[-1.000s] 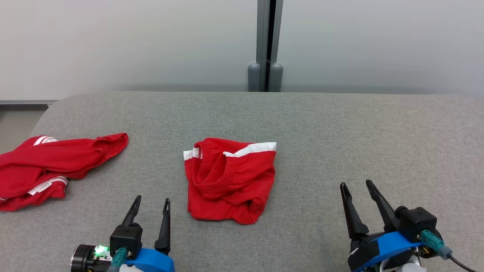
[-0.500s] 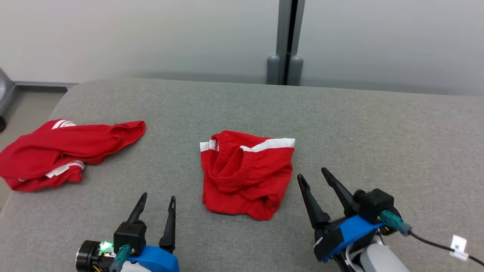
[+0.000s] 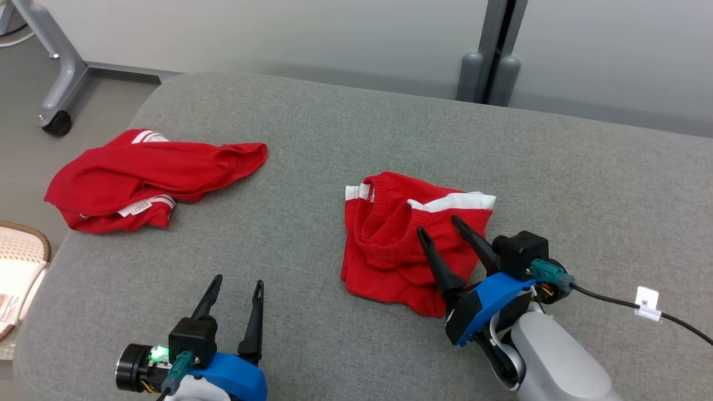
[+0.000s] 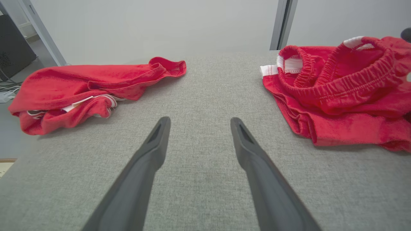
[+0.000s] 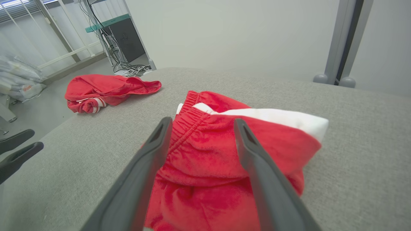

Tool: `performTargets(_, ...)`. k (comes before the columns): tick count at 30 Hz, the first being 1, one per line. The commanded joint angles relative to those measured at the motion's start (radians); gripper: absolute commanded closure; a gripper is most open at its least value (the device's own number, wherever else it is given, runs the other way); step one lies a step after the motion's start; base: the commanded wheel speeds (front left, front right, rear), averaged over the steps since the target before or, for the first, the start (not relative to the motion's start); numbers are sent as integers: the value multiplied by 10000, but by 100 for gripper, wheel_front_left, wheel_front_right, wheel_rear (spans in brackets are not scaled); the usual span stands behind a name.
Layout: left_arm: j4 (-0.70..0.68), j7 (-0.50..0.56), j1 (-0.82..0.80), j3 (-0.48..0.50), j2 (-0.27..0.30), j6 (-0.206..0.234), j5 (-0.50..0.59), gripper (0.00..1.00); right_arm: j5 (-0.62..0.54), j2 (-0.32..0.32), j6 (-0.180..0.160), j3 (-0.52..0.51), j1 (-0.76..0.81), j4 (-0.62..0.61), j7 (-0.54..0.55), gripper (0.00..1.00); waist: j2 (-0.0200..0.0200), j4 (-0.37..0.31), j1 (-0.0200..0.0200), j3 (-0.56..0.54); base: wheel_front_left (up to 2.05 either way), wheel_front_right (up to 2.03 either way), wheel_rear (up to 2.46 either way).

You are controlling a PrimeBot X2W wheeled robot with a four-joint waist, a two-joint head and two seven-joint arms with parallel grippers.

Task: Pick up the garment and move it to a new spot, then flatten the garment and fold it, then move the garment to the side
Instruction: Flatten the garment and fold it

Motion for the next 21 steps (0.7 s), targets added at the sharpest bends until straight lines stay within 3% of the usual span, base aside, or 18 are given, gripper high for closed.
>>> performTargets(1,-56,-46,-117,16,-36,-34,-28,0,-87,-44,5,-68,-102,16,-7,0,-1,34,-2,52,0,0,0)
performTargets(10,-110,-47,-183,97,-127,-139,-20,0,-662,-36,5,-126,-69,-62,-7,0,-1,-67,-2,231,0,0,0)
performTargets(19,-35,-46,-283,-62,-179,-258,59,0,-1487,-38,5,186,-575,697,448,0,-1,175,-2,353,0,0,0)
performTargets(20,-28,-46,-273,-67,-183,-267,60,0,-1602,-39,5,195,-611,752,548,20,-1,201,-2,371,0,0,0)
performTargets(21,-13,-47,-261,-61,-182,-280,58,0,-1678,-42,5,161,-638,785,632,64,-1,225,-2,390,0,0,0)
